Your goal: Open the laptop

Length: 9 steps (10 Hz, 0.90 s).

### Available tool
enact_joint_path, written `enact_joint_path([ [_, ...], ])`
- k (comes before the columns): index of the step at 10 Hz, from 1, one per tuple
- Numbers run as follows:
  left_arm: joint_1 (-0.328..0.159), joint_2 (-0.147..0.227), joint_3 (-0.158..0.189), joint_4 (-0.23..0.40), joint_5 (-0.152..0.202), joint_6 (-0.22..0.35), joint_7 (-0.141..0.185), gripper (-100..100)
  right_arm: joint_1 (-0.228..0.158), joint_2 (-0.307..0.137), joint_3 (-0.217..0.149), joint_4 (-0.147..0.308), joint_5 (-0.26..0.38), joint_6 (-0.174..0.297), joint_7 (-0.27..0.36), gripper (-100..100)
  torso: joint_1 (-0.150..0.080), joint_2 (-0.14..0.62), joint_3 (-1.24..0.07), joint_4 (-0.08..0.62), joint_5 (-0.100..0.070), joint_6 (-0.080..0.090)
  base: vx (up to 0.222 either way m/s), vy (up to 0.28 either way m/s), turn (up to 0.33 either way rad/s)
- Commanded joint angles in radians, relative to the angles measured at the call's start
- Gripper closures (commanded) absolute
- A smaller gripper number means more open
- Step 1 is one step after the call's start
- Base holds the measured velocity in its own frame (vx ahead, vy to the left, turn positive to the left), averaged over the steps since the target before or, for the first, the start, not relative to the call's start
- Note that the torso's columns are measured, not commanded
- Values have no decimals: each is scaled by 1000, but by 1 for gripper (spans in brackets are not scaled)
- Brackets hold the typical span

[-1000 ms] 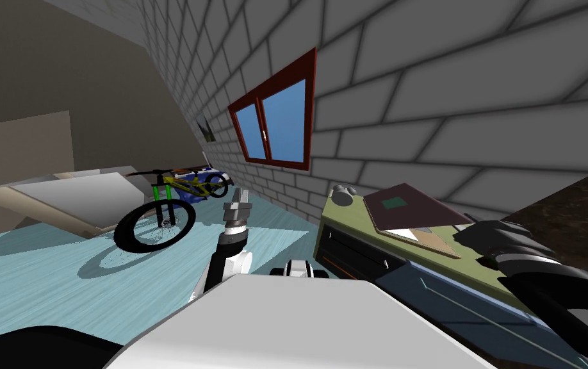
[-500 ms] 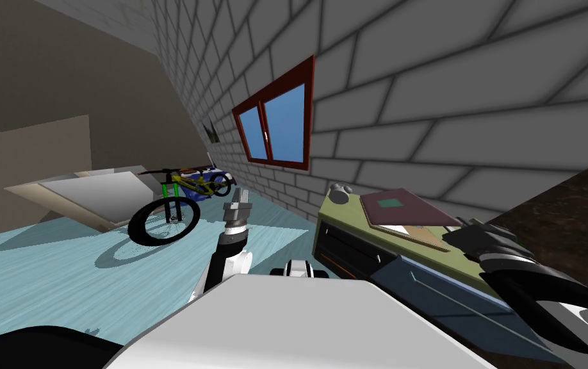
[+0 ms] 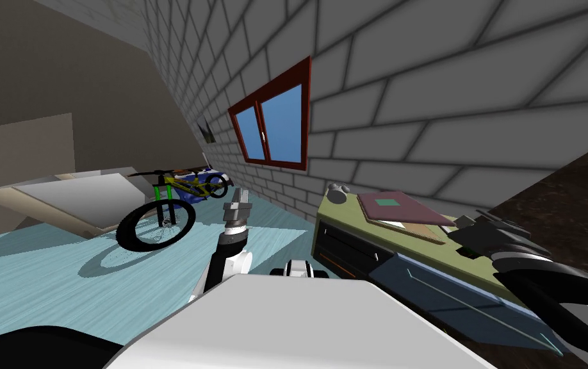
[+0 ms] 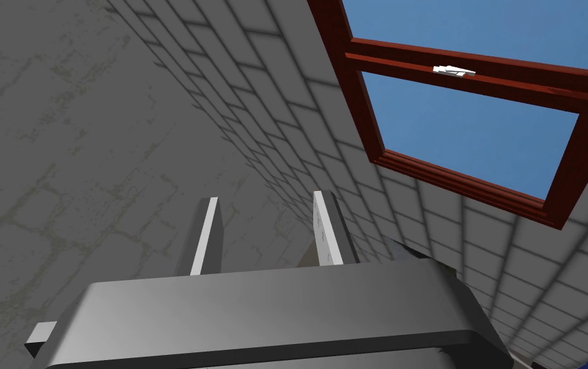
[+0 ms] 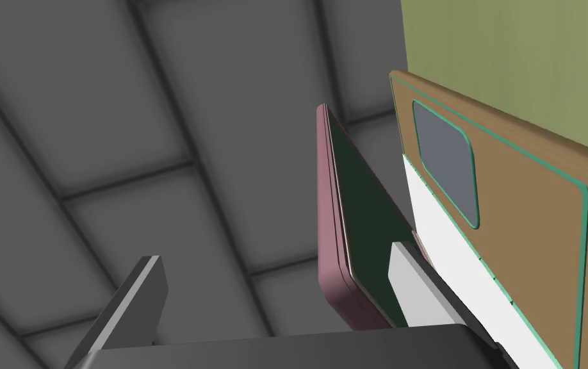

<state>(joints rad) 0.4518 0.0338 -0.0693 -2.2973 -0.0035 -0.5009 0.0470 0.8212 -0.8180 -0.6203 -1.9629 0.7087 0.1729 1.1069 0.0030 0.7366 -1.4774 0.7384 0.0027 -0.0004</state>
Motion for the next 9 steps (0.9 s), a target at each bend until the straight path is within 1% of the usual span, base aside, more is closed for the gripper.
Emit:
enact_joint_path([
  [1, 0, 0, 0, 0, 0, 0, 0, 0, 44, -51, -34, -21, -44, 5, -22, -100, 0, 2, 1, 0, 0, 0, 43, 23, -53],
  [2, 0, 0, 0, 0, 0, 0, 0, 0, 73, -83, -56, -33, -72, 7, -35, -100, -1, 3, 2, 1, -1, 0, 47, 22, -73],
  [3, 0, 0, 0, 0, 0, 0, 0, 0, 61, -74, -44, -25, -62, 8, -28, -100, -2, 4, 2, 1, -1, 1, 24, 8, -17],
  [4, 0, 0, 0, 0, 0, 0, 0, 0, 64, -77, -47, -25, -65, 9, -31, 0, -3, 4, 3, 1, -2, 0, 5, 3, 6],
  [9, 0, 0, 0, 0, 0, 0, 0, 0, 66, -75, -41, -24, -65, 7, -31, 0, -1, 2, 2, 1, -1, 0, 0, 0, 0],
])
